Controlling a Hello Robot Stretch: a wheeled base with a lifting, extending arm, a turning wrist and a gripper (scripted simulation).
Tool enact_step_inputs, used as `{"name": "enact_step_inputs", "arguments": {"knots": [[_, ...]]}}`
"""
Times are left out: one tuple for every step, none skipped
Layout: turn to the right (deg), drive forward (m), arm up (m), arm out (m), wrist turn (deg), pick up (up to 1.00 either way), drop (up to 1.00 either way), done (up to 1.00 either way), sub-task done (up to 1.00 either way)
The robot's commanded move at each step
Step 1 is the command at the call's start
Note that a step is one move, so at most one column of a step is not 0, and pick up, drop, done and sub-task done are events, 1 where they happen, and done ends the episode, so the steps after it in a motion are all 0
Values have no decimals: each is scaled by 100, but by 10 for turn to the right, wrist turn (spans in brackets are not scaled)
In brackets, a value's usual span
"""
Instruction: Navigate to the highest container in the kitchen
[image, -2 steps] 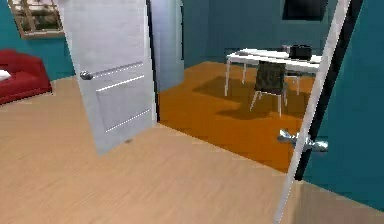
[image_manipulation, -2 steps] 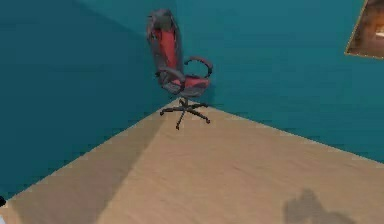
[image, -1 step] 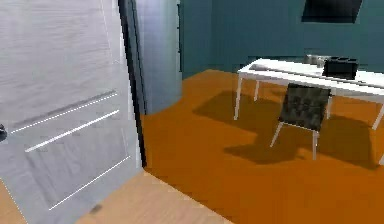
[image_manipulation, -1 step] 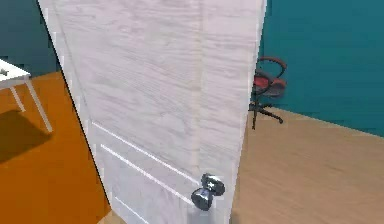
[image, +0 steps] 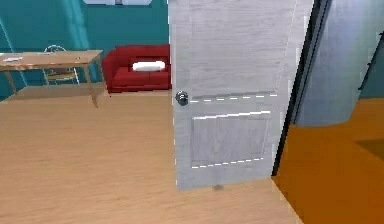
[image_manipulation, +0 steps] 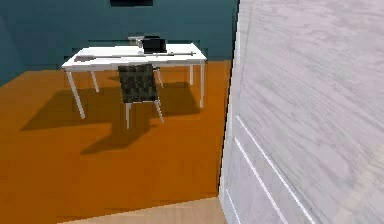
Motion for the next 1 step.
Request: {"name": "enact_step_inputs", "arguments": {"knots": [[-30, 0, 0, 0, 0, 0, 0, 0, 0]]}}
